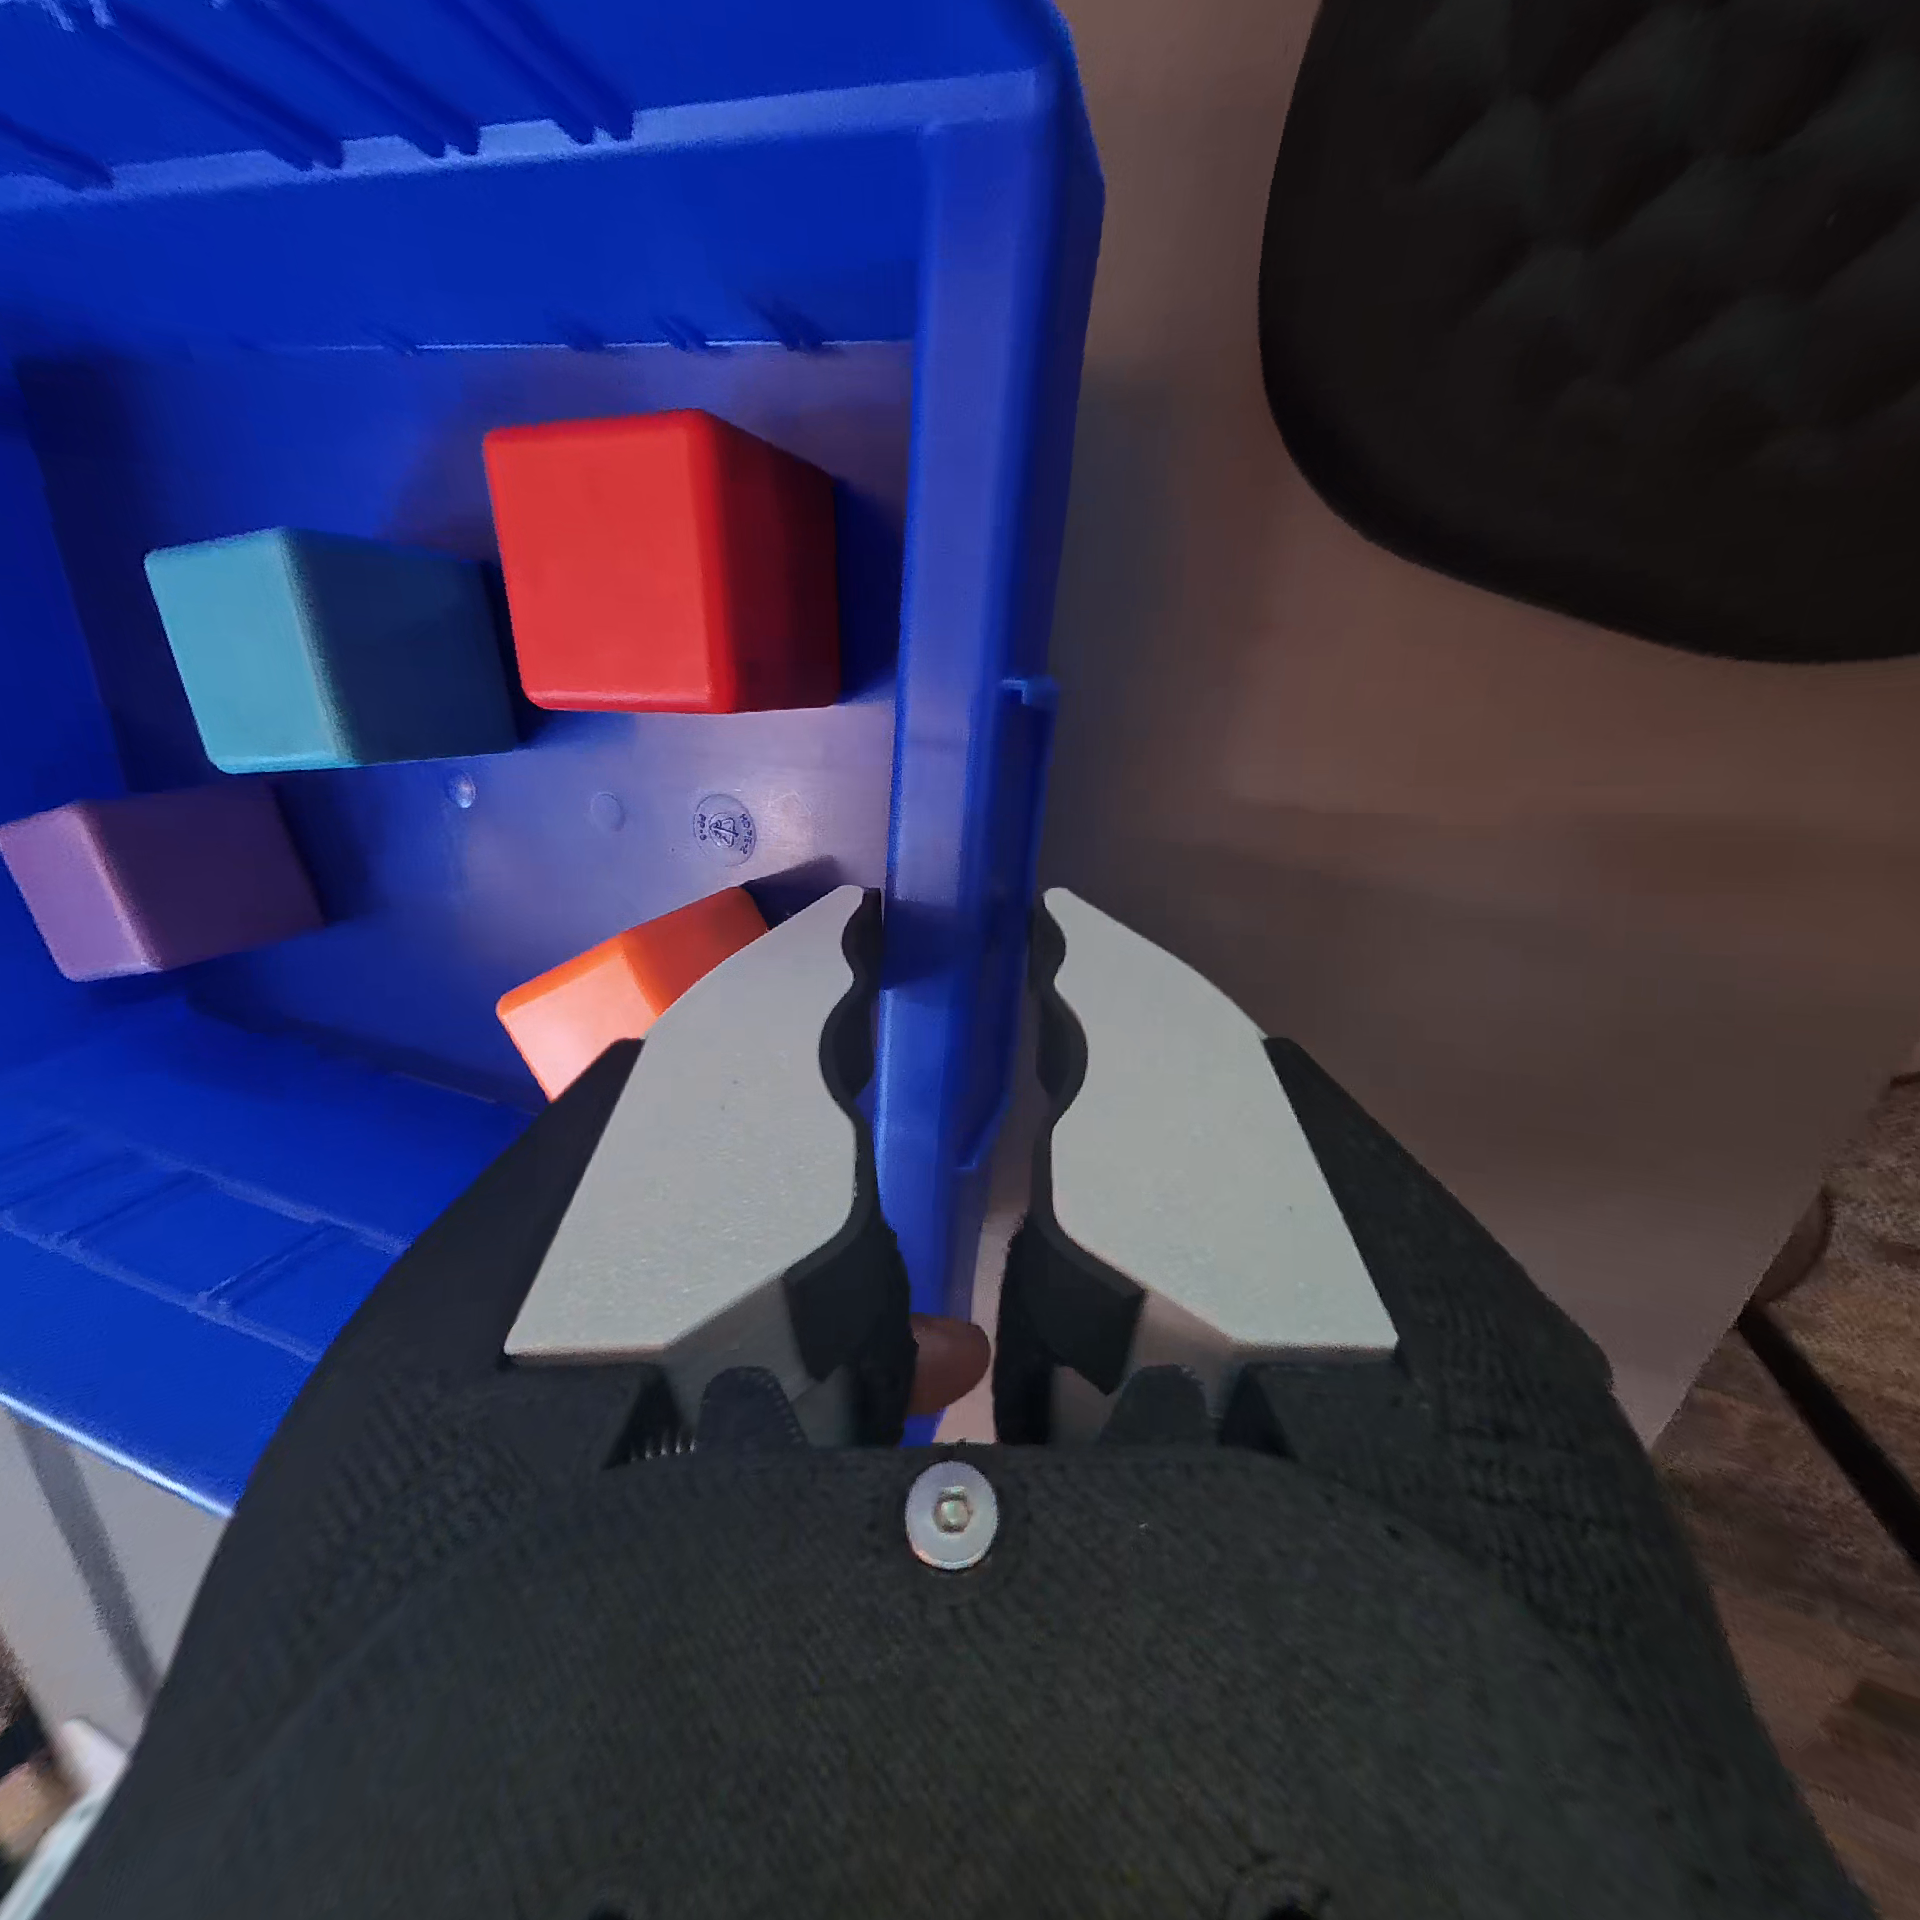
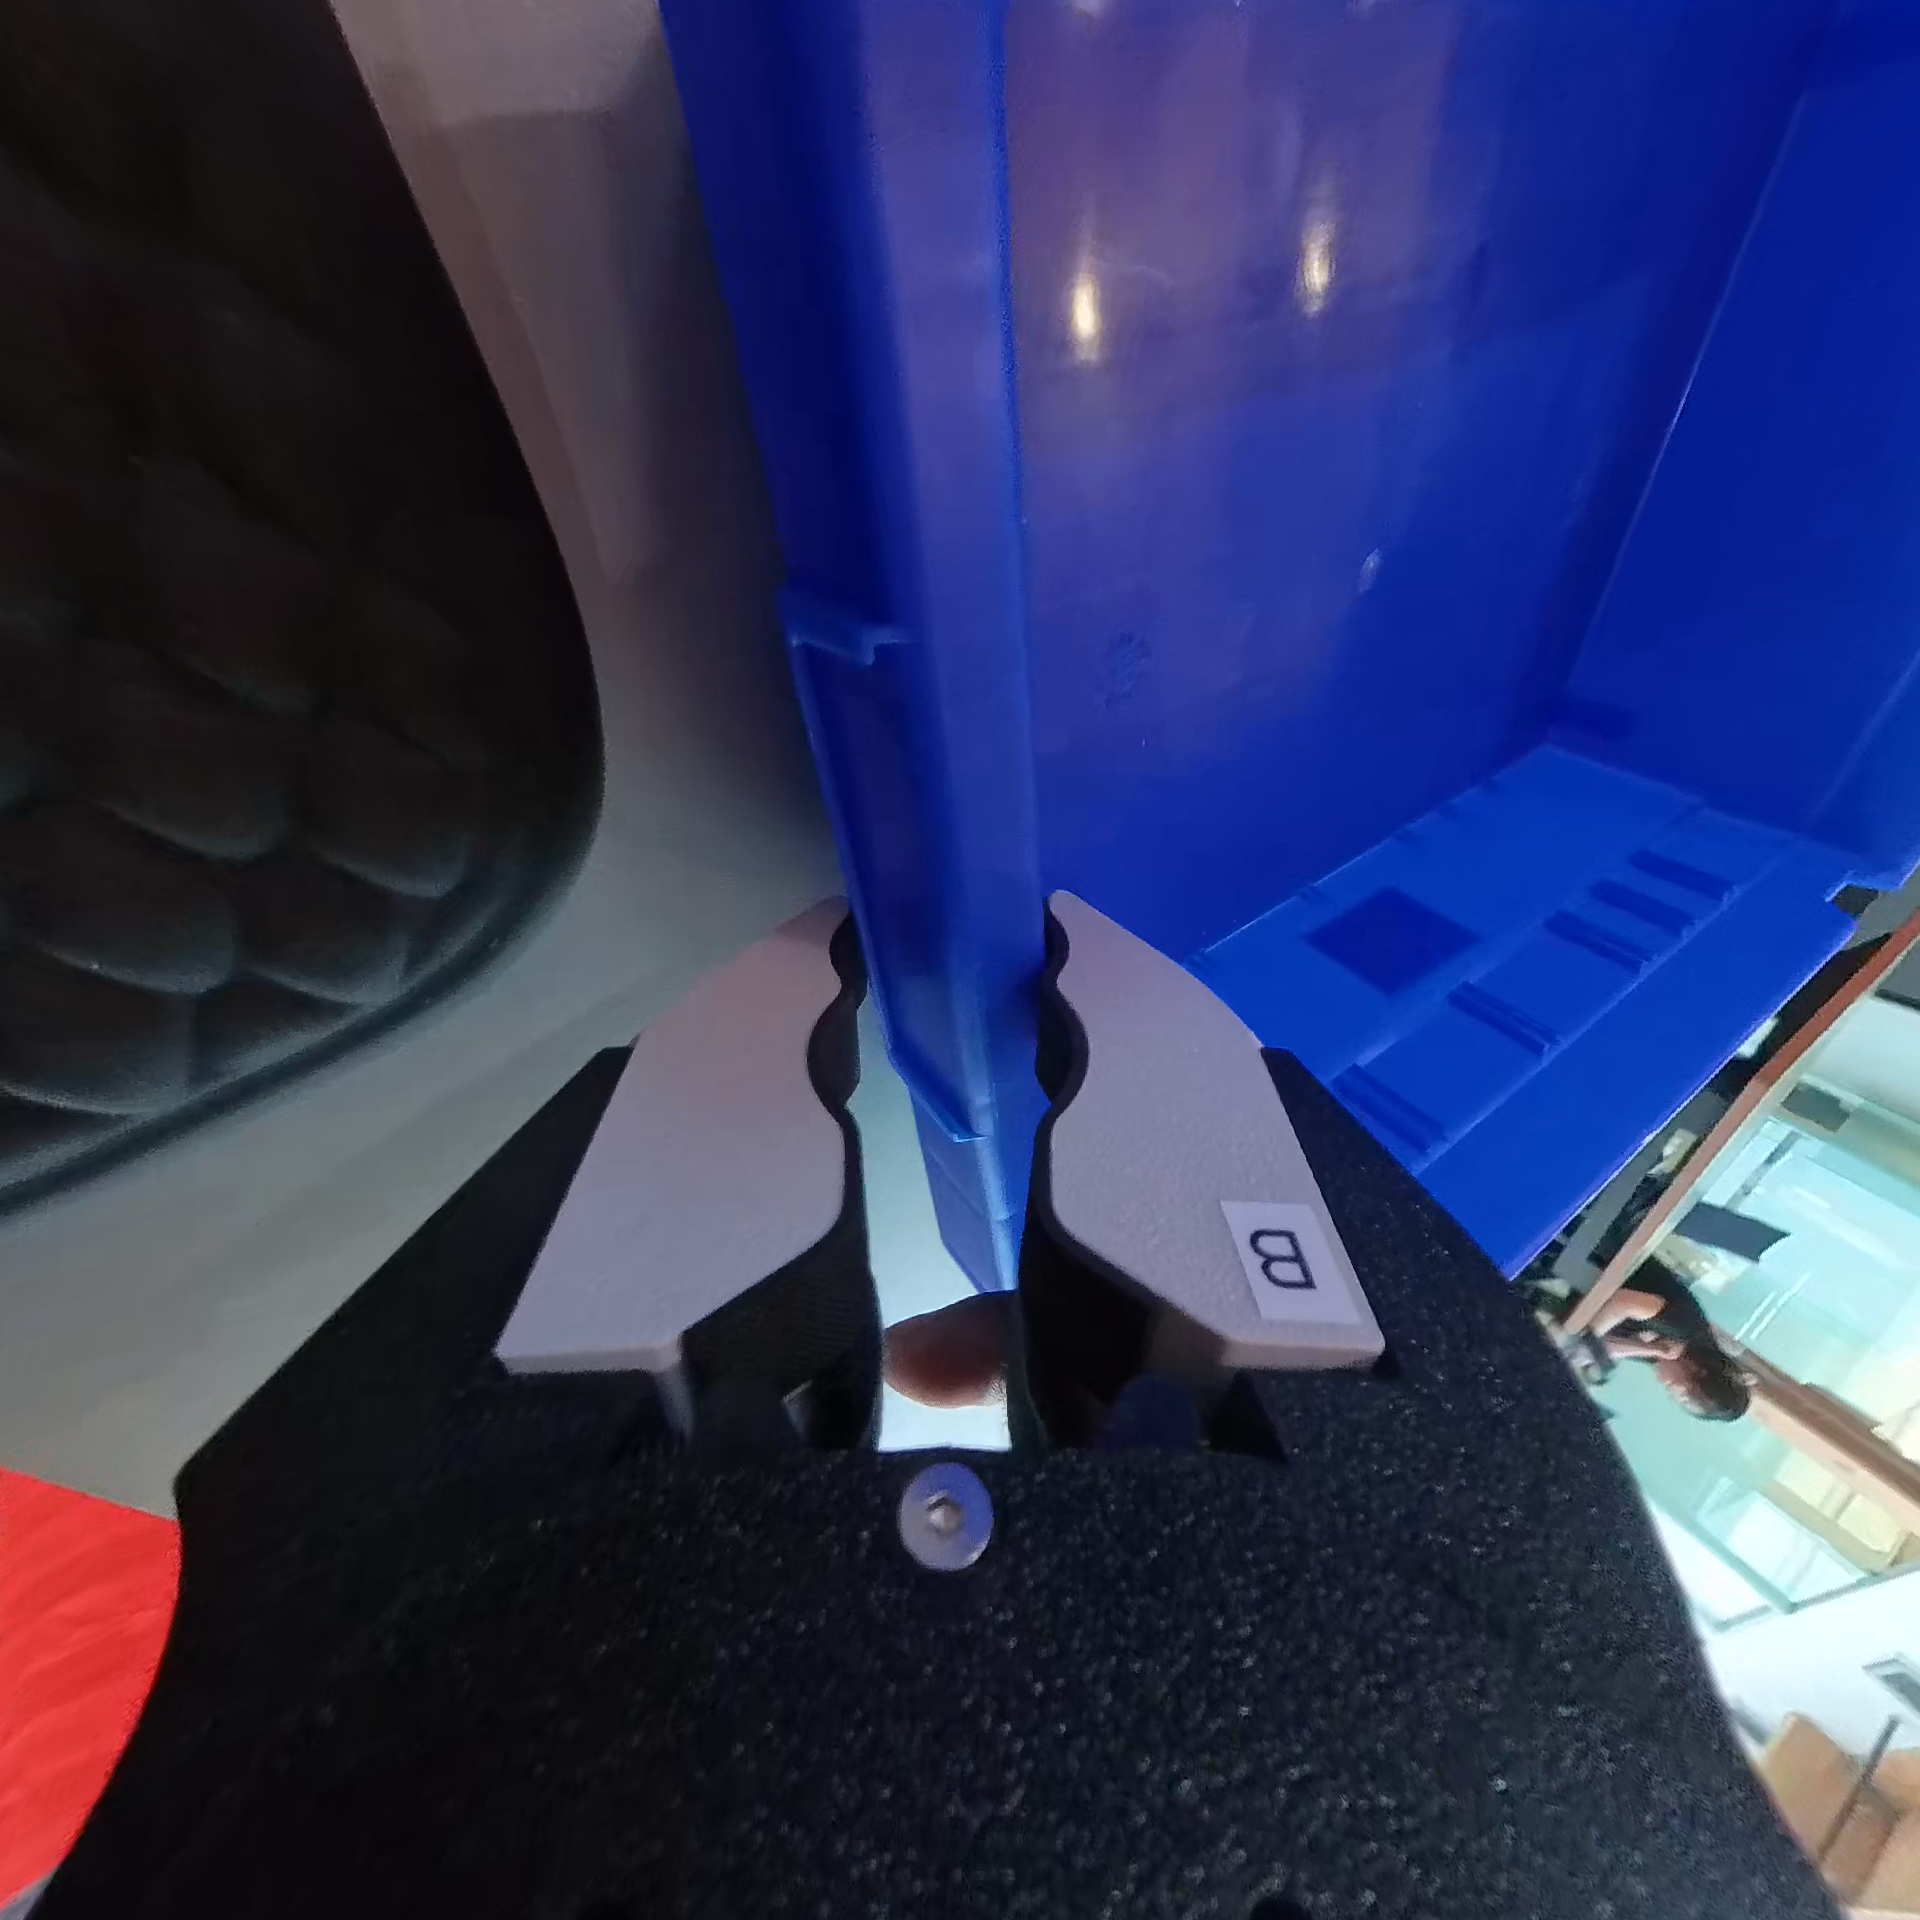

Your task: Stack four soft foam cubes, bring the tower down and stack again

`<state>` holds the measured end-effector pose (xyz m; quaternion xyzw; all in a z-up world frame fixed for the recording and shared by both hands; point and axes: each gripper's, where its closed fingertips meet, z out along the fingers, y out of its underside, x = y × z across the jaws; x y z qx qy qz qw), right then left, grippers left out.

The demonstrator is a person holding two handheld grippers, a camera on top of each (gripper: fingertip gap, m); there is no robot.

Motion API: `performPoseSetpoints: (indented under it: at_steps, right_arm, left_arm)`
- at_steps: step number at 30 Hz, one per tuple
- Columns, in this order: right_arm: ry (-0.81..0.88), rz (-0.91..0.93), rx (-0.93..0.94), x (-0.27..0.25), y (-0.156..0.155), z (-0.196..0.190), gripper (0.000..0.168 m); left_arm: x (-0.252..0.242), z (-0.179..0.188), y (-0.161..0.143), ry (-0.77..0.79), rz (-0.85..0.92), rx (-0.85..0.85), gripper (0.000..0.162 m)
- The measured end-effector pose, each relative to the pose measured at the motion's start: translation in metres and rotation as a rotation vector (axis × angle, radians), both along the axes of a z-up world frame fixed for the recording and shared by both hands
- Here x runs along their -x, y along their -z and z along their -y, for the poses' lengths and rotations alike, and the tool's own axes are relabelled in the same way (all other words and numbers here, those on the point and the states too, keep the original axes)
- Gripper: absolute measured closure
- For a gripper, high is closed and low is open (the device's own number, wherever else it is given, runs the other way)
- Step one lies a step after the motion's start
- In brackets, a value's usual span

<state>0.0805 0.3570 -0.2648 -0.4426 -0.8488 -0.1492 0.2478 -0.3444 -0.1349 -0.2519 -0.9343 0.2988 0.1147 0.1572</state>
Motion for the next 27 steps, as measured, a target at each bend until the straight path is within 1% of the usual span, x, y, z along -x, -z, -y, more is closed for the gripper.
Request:
performPoseSetpoints:
  at_steps: [1, 2, 3, 4, 5, 6, 7, 9, 10, 12, 13, 14, 15, 16, 17, 18, 20, 23, 27]
  right_arm:
    - [0.032, -0.011, 0.007, -0.001, 0.000, 0.000, 0.137]
    - [0.065, -0.029, 0.012, -0.001, 0.000, -0.001, 0.136]
    - [0.098, -0.059, 0.022, 0.000, -0.002, -0.001, 0.132]
    - [0.128, -0.098, 0.055, 0.001, -0.003, 0.002, 0.126]
    - [0.158, -0.145, 0.111, 0.003, -0.005, 0.008, 0.115]
    - [0.188, -0.200, 0.175, 0.006, -0.008, 0.014, 0.105]
    - [0.213, -0.264, 0.245, 0.011, -0.014, 0.022, 0.097]
    - [0.235, -0.407, 0.393, 0.022, -0.030, 0.038, 0.084]
    - [0.239, -0.483, 0.453, 0.027, -0.040, 0.045, 0.079]
    - [0.235, -0.641, 0.555, 0.039, -0.062, 0.055, 0.064]
    - [0.230, -0.723, 0.598, 0.044, -0.073, 0.059, 0.053]
    - [0.222, -0.800, 0.638, 0.049, -0.083, 0.063, 0.042]
    - [0.202, -0.861, 0.676, 0.054, -0.092, 0.069, 0.032]
    - [0.173, -0.905, 0.708, 0.057, -0.099, 0.075, 0.022]
    - [0.141, -0.936, 0.725, 0.060, -0.104, 0.081, 0.021]
    - [0.108, -0.956, 0.731, 0.063, -0.109, 0.086, 0.021]
    - [0.049, -0.964, 0.739, 0.067, -0.112, 0.096, 0.021]
    - [0.026, -0.943, 0.751, 0.072, -0.112, 0.105, 0.022]
    - [-0.001, -0.912, 0.778, 0.079, -0.110, 0.114, 0.024]
  left_arm:
    - [-0.003, -0.002, 0.000, -0.020, 0.034, -0.011, 0.132]
    - [-0.008, -0.005, 0.000, -0.043, 0.084, -0.037, 0.124]
    - [-0.014, -0.010, -0.002, -0.071, 0.136, -0.072, 0.114]
    - [-0.019, -0.014, -0.005, -0.099, 0.181, -0.109, 0.107]
    - [-0.023, -0.018, -0.009, -0.121, 0.217, -0.148, 0.102]
    - [-0.026, -0.022, -0.015, -0.139, 0.239, -0.194, 0.093]
    - [-0.027, -0.026, -0.021, -0.157, 0.253, -0.248, 0.081]
    - [-0.031, -0.035, -0.036, -0.185, 0.277, -0.362, 0.067]
    - [-0.032, -0.040, -0.045, -0.207, 0.280, -0.428, 0.057]
    - [-0.022, -0.049, -0.064, -0.276, 0.231, -0.576, 0.045]
    - [-0.015, -0.054, -0.074, -0.322, 0.201, -0.657, 0.041]
    - [-0.008, -0.056, -0.084, -0.370, 0.182, -0.726, 0.042]
    - [-0.005, -0.057, -0.091, -0.406, 0.189, -0.763, 0.047]
    - [-0.004, -0.058, -0.094, -0.430, 0.215, -0.768, 0.059]
    - [-0.004, -0.057, -0.094, -0.444, 0.246, -0.740, 0.071]
    - [-0.005, -0.057, -0.089, -0.448, 0.275, -0.683, 0.076]
    - [-0.006, -0.056, -0.073, -0.440, 0.314, -0.516, 0.088]
    - [0.004, -0.057, -0.048, -0.408, 0.267, -0.304, 0.093]
    - [0.011, -0.066, -0.023, -0.341, 0.229, -0.133, 0.104]
